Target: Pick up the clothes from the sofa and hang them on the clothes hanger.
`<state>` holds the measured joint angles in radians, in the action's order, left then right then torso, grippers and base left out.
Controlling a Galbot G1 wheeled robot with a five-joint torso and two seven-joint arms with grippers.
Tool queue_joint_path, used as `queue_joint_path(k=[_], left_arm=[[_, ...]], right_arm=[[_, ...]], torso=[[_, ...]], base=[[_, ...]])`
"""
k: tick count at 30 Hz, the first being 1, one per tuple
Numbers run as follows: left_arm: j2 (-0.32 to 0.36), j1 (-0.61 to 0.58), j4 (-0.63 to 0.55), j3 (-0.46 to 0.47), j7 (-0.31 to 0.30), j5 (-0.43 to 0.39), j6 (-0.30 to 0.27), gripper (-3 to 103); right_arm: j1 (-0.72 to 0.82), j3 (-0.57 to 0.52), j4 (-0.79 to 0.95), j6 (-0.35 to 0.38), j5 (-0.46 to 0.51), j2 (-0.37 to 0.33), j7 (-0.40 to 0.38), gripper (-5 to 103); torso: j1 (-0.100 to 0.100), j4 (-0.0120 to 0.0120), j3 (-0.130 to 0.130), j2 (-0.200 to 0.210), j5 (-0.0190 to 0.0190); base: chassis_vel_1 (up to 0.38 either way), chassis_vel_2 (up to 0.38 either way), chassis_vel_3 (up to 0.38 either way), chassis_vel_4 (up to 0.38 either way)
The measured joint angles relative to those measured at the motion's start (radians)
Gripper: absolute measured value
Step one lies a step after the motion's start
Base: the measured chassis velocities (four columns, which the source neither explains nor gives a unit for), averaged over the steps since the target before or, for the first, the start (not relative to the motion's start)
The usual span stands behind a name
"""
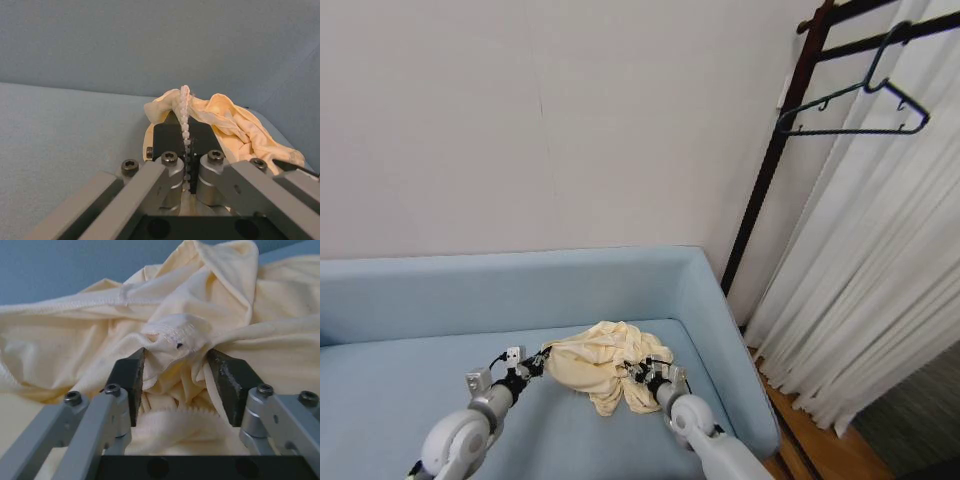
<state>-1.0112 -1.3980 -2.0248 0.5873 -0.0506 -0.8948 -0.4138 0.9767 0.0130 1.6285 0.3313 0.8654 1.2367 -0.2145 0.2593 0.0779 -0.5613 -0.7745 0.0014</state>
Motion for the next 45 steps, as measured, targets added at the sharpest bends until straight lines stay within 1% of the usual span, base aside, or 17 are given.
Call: queue_joint_path(k=[1, 2, 4, 6, 7, 8, 11, 12, 17, 22, 28, 32, 34, 38, 40, 44, 45], left_arm=[[-0.001, 0.000, 0.002, 0.000, 0.001, 0.000, 0.000, 1], [-0.003, 0.001, 0.005, -0.001, 0.003, 0.000, 0.001, 1], [-0.005, 0.002, 0.007, -0.001, 0.005, 0.001, 0.002, 1], [-0.008, 0.003, 0.010, -0.001, 0.007, 0.001, 0.002, 1], [-0.008, 0.003, 0.011, -0.001, 0.008, 0.001, 0.002, 1], [-0.009, 0.003, 0.013, -0.001, 0.009, 0.001, 0.003, 1], [-0.010, 0.003, 0.015, -0.001, 0.011, 0.002, 0.004, 1], [-0.012, 0.003, 0.015, -0.001, 0.011, 0.002, 0.004, 1], [-0.016, -0.001, 0.014, 0.006, 0.012, 0.002, 0.006, 1], [-0.016, -0.005, 0.010, 0.018, 0.012, 0.002, 0.010, 1], [-0.019, -0.006, 0.000, 0.029, 0.012, 0.001, 0.019, 1], [-0.021, -0.005, -0.005, 0.029, 0.012, 0.000, 0.022, 1], [-0.022, -0.005, -0.005, 0.028, 0.012, 0.000, 0.022, 1], [-0.032, -0.003, -0.001, 0.017, 0.012, 0.001, 0.022, 1], [-0.034, -0.002, 0.000, 0.015, 0.012, 0.002, 0.022, 1], [-0.035, 0.003, 0.003, 0.013, 0.012, 0.002, 0.022, 1], [-0.035, 0.003, 0.003, 0.013, 0.012, 0.002, 0.022, 1]], right_arm=[[-0.006, 0.000, -0.001, 0.001, 0.000, 0.000, -0.001, 44], [-0.017, 0.001, -0.001, 0.003, 0.000, -0.002, -0.004, 33], [-0.026, 0.002, -0.001, 0.004, 0.001, -0.003, -0.006, 33], [-0.040, 0.003, 0.000, 0.005, -0.001, -0.007, -0.010, 22], [-0.045, 0.005, 0.004, 0.005, -0.004, -0.010, -0.012, 22], [-0.053, 0.006, 0.011, 0.006, -0.010, -0.014, -0.015, 12], [-0.062, 0.006, 0.020, 0.006, -0.018, -0.019, -0.018, 12], [-0.076, 0.005, 0.024, 0.005, -0.031, -0.024, -0.019, 3], [-0.132, -0.023, 0.005, -0.004, -0.075, -0.048, -0.019, 0], [-0.133, -0.054, 0.012, -0.002, -0.077, -0.086, -0.002, 0], [-0.090, -0.080, 0.112, -0.001, -0.109, -0.135, 0.050, 0], [-0.025, -0.054, 0.213, 0.014, -0.195, -0.173, 0.113, -3], [-0.006, -0.039, 0.229, 0.024, -0.216, -0.179, 0.116, -3], [0.070, 0.028, 0.232, 0.046, -0.267, -0.183, 0.086, 17], [0.088, 0.034, 0.230, 0.051, -0.269, -0.184, 0.078, 17], [0.170, 0.019, 0.249, 0.063, -0.268, -0.210, 0.069, 38], [0.170, 0.019, 0.249, 0.063, -0.268, -0.210, 0.069, 38]], torso=[[0.000, 0.0000, 0.000, 0.000, 0.0000], [0.000, 0.0000, 0.000, 0.000, 0.0000], [0.000, 0.0000, 0.000, 0.000, 0.0000], [0.000, 0.0000, 0.000, 0.000, 0.0000], [0.000, 0.0000, 0.000, 0.000, 0.0000], [0.000, 0.0000, 0.000, 0.000, 0.0001], [0.000, 0.0000, 0.000, 0.000, 0.0000], [0.000, 0.0000, 0.000, 0.000, 0.0001], [0.000, -0.0002, 0.000, 0.000, 0.0001], [0.000, 0.0001, 0.000, 0.000, 0.0001], [0.000, -0.0001, 0.000, 0.000, 0.0001], [0.000, 0.0000, 0.000, 0.000, 0.0001], [0.000, 0.0000, 0.000, 0.000, 0.0000], [0.000, -0.0001, 0.000, 0.000, 0.0001], [0.000, -0.0001, 0.000, 0.000, 0.0000], [0.000, 0.0001, 0.000, 0.000, 0.0001], [0.000, 0.0001, 0.000, 0.000, 0.0001]], base=[[0.000, 0.000, 0.000, 0.000], [0.000, 0.000, 0.000, 0.000], [0.000, 0.000, 0.000, 0.000], [0.000, 0.000, 0.000, 0.000], [0.000, 0.000, 0.000, 0.000], [0.000, 0.000, 0.000, 0.000], [0.000, 0.000, 0.000, 0.000], [0.000, 0.000, 0.000, 0.000], [0.000, 0.000, 0.000, 0.000], [0.000, 0.000, 0.000, 0.000], [0.000, 0.000, 0.000, 0.000], [0.000, 0.000, 0.000, 0.000], [0.000, 0.000, 0.000, 0.000], [0.000, 0.000, 0.000, 0.000], [0.000, 0.000, 0.000, 0.000], [0.000, 0.000, 0.000, 0.000], [0.000, 0.000, 0.000, 0.000]])
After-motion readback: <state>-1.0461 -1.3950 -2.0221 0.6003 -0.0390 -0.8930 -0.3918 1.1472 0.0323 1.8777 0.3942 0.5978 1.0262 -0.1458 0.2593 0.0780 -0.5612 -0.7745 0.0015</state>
